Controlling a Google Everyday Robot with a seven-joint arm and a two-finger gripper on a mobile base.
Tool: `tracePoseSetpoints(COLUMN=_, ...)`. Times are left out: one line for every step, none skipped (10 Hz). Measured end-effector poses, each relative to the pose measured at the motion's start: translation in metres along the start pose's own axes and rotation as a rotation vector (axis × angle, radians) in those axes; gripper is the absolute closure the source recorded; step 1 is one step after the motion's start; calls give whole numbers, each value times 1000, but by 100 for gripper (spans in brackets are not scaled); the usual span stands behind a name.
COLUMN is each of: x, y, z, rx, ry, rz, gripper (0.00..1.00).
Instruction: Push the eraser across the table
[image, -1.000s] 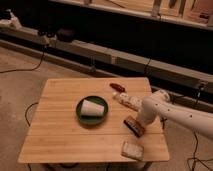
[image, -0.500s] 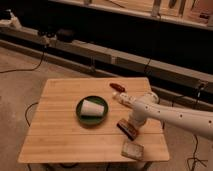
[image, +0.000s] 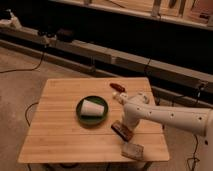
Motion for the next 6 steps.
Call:
tracePoseSetpoints(x=-12, y=-5, z=0, rx=-1, ry=-9, rz=-14, gripper=100)
tracePoseSetpoints(x=-21, y=-10, z=-1, rx=0, ry=-14, rz=-28, gripper=100)
tracePoseSetpoints(x=-26, y=-12, z=-2, rx=0, ry=-15, rz=-37, gripper=100)
tracePoseSetpoints(x=-33, y=-16, z=-3, rx=-1, ry=-13, rz=-53, gripper=100)
tracePoseSetpoints(x=-39, y=-20, z=-3, rx=-1, ry=-6, rz=-69, gripper=100)
tracePoseSetpoints(x=-45, y=-25, z=-3, rx=1, ry=-2, rz=-84, gripper=100)
